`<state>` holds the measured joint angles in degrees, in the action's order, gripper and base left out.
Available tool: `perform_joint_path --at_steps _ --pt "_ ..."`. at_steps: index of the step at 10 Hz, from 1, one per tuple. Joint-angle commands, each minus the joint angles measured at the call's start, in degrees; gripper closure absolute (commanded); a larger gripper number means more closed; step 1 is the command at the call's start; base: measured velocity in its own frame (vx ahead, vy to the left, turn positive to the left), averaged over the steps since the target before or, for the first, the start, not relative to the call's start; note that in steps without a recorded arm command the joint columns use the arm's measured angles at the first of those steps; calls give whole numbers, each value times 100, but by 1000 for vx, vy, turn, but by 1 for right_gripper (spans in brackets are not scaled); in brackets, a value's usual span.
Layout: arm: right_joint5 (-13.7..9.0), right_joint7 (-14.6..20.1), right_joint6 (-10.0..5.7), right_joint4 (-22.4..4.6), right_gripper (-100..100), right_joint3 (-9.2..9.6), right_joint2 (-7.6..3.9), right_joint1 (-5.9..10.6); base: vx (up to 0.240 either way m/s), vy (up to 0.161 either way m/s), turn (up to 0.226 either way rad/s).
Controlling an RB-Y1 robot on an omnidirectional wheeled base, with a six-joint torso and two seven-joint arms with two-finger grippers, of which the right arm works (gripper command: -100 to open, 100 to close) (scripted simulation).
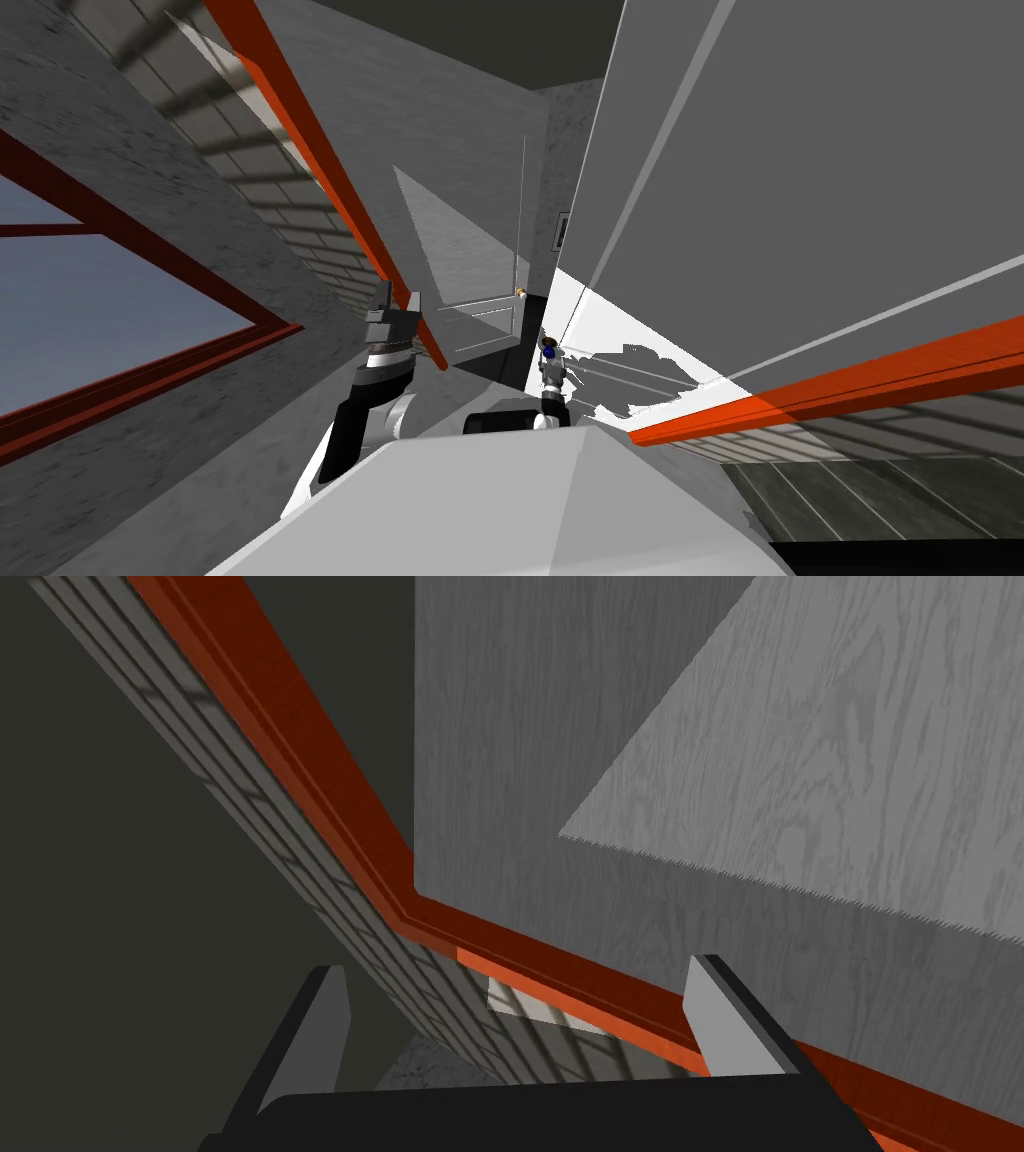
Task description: Push the door open
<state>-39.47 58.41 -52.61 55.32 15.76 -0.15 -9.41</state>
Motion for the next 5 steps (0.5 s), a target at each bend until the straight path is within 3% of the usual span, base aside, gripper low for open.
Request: perform_joint_path --at_steps 1,2,3,5 --pt "-17 12 18 -7 -100 -31 154 30 163 -51 19" --pt "-9 18 -4 -37 -100 -18 94 34 74 -29 10" --pt "-9 18 -4 -37 100 -18 94 34 -10 9 14" --pt "-9 18 -4 -37 100 -18 94 34 -21 12 -4"
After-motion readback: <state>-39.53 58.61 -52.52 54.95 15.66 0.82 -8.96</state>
